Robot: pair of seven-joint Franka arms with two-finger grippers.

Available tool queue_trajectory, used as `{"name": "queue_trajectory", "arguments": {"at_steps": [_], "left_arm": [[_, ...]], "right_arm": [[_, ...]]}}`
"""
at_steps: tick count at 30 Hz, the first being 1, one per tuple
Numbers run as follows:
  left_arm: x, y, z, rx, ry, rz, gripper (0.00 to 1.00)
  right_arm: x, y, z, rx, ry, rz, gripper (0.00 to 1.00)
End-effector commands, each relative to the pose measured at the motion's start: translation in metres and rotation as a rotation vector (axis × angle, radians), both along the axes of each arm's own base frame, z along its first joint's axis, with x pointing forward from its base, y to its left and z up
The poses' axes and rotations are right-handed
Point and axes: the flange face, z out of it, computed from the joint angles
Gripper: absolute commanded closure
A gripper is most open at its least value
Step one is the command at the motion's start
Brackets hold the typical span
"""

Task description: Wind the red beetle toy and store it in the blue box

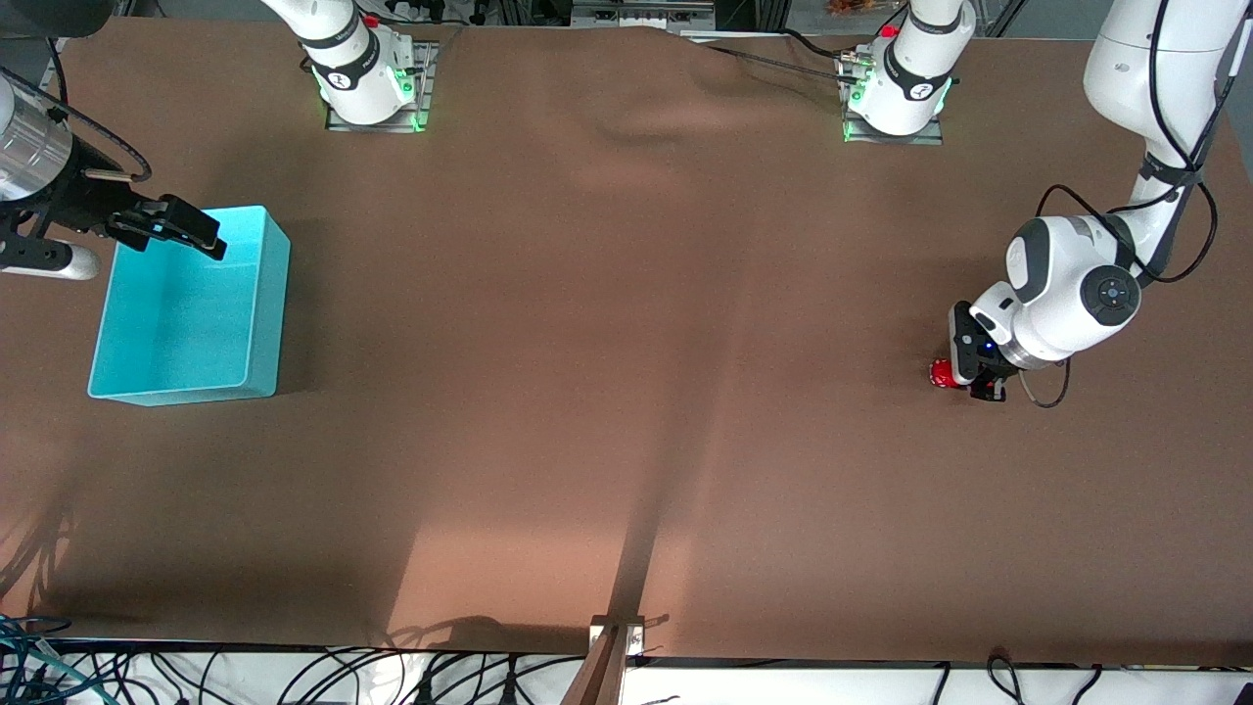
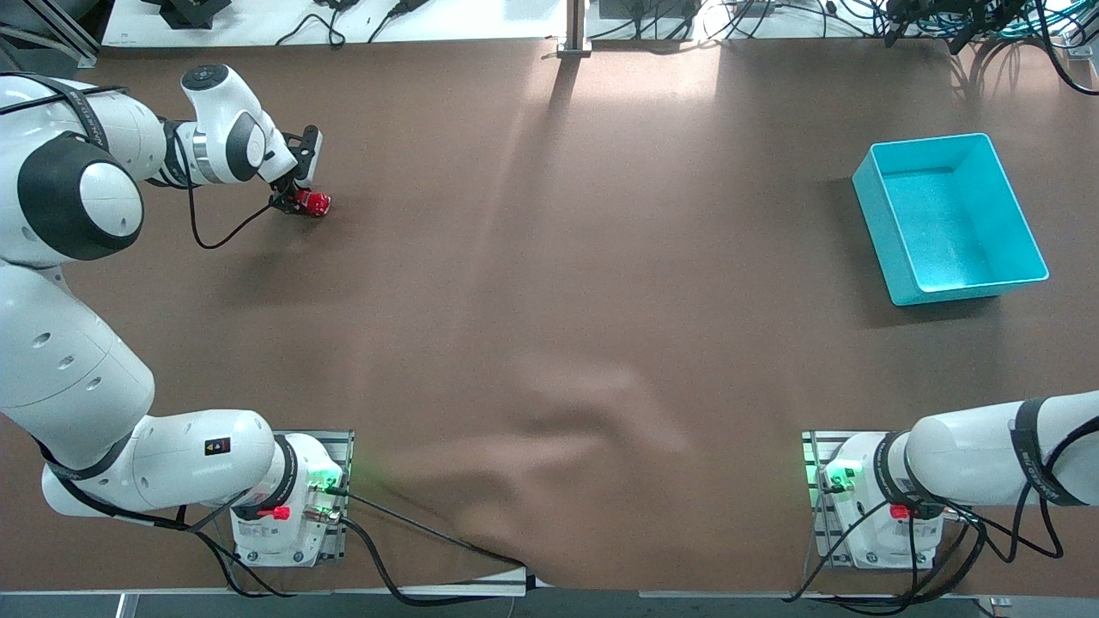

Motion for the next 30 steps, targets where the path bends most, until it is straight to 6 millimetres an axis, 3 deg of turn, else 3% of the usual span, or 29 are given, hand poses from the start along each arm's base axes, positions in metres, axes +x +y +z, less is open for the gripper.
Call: {"name": "queue_trajectory", "arguments": {"at_steps": [1,26,30], "left_arm": [[-0.006,0.001,-0.026,0.002,0.039,-0.034,0.85],[-0.007,0.027,-0.026,0.024,0.013,-0.025,0.85],[-0.007,0.027,-0.025,0.024,0.011,-0.022,0.75]], "right_arm": [[0.001,-0.001,0.005,0.008,0.001,-0.004,0.0],[0.001,-0.001,0.006,0.008,-0.001,-0.004,0.0],[0.001,-0.001,0.006,0.008,-0.001,-0.003,0.0]]}}
